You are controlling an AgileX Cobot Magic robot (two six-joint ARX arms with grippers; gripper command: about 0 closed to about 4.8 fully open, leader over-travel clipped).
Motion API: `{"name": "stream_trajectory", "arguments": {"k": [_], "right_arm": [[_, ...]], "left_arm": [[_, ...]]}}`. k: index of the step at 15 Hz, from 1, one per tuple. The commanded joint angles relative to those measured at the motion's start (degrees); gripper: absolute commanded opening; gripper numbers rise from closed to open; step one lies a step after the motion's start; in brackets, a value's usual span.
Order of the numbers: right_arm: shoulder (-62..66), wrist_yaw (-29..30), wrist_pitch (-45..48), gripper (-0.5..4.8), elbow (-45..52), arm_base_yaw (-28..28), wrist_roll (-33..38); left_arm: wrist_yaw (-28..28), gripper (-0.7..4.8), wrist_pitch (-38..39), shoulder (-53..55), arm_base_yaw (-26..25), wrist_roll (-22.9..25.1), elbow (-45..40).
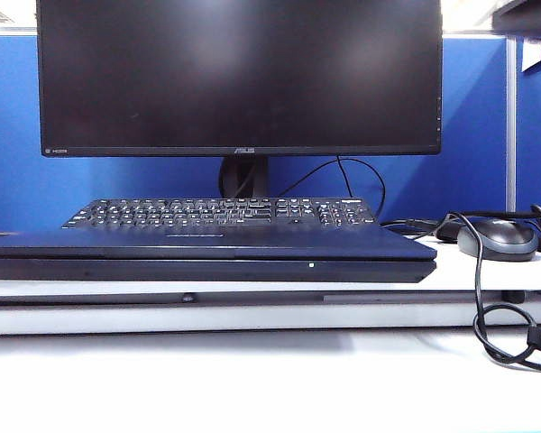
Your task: Close the lid of the black laptop.
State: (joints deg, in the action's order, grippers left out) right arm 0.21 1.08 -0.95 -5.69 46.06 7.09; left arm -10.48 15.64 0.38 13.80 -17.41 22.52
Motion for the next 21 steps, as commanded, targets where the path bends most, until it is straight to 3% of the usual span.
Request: {"name": "stream_trajectory", "arguments": {"k": [1, 5, 10, 14, 18, 21], "right_arm": [[-0.11, -5.88, 10.12, -0.01, 4.44, -0.07, 0.17], [-0.11, -7.65, 9.44, -0.01, 5.64, -4.28, -4.52], [-0.11, -1.53, 9.4, -0.01, 5.64, -19.52, -8.68], [-0.11, -2.78, 11.56, -0.01, 5.64, -32.17, -8.61], [-0.11, -8.68, 12.15, -0.01, 5.64, -42.93, -8.63], [-0.11, -9.4, 12.83, -0.01, 5.64, -48.02, -8.63]], "left_arm": [[-0.26, -0.03, -0.68, -0.07, 0.04, 0.5, 0.07], [-0.24, -0.03, 0.11, -0.07, 0.02, 0.52, 0.07], [-0.24, -0.03, 0.31, -0.07, 0.02, 1.05, -0.02], [-0.26, -0.03, 0.5, -0.07, 0.02, 1.01, -0.17], [-0.26, -0.03, 0.61, -0.07, 0.02, 1.09, -0.17], [-0.28, -0.03, 0.61, -0.07, 0.02, 1.11, -0.17]]}}
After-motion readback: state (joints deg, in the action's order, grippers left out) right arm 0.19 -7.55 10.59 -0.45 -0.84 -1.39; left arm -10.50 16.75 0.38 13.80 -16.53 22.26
